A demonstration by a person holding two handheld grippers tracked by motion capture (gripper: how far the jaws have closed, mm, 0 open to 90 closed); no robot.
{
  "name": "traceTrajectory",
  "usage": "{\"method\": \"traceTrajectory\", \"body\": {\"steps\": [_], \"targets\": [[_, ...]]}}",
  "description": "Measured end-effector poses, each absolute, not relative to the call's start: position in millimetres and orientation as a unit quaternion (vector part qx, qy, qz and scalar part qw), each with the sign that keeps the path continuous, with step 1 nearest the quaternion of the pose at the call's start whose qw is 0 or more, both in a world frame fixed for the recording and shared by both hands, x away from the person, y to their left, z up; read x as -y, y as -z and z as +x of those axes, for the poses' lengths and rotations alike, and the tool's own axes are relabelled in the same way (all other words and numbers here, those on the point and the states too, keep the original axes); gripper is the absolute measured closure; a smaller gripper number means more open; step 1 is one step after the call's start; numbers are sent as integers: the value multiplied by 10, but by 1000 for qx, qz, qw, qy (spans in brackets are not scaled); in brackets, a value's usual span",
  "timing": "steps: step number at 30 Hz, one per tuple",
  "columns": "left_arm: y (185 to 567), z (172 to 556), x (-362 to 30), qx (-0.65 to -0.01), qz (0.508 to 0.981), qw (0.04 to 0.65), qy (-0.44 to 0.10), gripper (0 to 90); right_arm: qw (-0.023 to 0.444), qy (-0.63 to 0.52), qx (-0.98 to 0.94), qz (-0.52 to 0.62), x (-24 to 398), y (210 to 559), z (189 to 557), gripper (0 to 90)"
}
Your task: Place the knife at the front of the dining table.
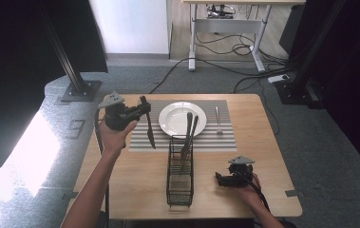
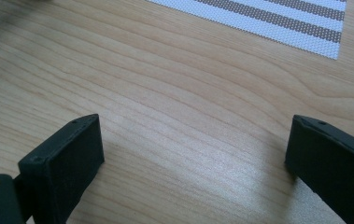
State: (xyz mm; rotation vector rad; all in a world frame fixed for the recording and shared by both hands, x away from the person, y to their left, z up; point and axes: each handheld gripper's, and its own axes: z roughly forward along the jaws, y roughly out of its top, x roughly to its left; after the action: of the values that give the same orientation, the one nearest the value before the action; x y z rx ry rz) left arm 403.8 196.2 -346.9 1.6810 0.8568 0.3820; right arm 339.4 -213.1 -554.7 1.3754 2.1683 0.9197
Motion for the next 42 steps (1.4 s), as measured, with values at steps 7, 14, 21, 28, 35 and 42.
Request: {"method": "traceTrajectory", "body": {"steps": [7,14,21,28,35,42], "targets": [[3684,4086,-1988,-385,722,552,-159,836,206,-330,-778,493,2131,5547,3394,44],[3850,4145,-2069,-404,723,538,-155,836,205,-330,-778,493,2132,5547,3394,43],[3912,4192,-2160,-422,720,527,-159,835,205,-330,-778,493,2131,5548,3394,43],[3975,4249,-2161,-432,724,512,-164,835,206,-331,-778,493,2131,5550,3394,44],[4026,4335,-2174,-444,724,499,-172,836,206,-331,-778,493,2131,5549,3393,43],[4003,4389,-2213,-449,723,492,-182,836,205,-331,-778,492,2132,5549,3395,43]]}}
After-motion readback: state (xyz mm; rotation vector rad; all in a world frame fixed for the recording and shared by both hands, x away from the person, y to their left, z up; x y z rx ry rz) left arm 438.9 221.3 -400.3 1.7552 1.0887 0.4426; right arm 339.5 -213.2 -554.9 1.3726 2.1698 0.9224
